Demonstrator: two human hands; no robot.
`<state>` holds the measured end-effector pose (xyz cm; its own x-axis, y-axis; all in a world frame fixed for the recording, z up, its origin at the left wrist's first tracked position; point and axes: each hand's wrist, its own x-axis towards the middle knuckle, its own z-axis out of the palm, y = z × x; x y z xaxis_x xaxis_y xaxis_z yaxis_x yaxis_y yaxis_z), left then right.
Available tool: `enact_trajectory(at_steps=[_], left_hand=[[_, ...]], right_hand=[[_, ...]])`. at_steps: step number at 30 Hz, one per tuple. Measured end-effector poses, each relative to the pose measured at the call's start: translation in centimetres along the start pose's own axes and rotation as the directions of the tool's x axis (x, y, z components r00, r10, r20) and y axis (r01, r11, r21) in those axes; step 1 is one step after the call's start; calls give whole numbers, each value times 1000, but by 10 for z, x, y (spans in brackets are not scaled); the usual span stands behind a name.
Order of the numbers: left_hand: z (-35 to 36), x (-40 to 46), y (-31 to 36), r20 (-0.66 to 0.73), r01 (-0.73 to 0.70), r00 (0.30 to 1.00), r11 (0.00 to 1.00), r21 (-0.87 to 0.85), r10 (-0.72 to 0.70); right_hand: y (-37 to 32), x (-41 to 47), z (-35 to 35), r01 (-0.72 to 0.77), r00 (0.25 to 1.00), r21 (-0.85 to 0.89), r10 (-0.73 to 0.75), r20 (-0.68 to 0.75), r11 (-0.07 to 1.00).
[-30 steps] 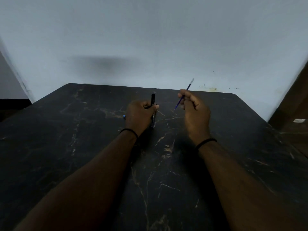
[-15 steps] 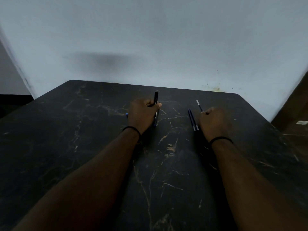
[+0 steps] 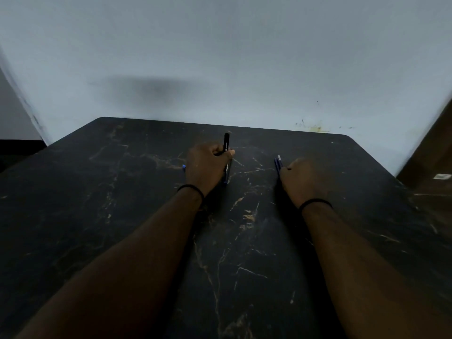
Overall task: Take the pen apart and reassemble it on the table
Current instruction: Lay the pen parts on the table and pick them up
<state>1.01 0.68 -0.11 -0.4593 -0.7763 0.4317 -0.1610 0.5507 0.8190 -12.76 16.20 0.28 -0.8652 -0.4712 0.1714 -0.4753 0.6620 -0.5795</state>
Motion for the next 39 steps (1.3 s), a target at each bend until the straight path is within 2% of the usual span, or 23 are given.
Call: enact_trajectory(at_steps=[5, 18, 25, 31, 39], left_hand=[[0, 0, 1, -4, 10, 1000, 1000, 6, -10], [3, 3, -4, -22, 7, 1000, 1000, 25, -6], [2, 4, -5, -7, -6, 1000, 1000, 13, 6], [3, 3, -4, -10, -4, 1000, 1000, 22, 4], [3, 3, -5, -24, 1, 1000, 998, 57, 0]], right_hand=[[-5, -1, 6, 48, 999, -2, -48, -1, 999], [-25, -8, 22, 148, 987, -154, -156, -41, 977], [-21, -6, 15, 116, 991, -75, -120, -60, 990], [-4, 0, 5, -23, 996, -58, 18, -85, 998], [-4, 2, 6, -38, 995, -71, 31, -91, 997]])
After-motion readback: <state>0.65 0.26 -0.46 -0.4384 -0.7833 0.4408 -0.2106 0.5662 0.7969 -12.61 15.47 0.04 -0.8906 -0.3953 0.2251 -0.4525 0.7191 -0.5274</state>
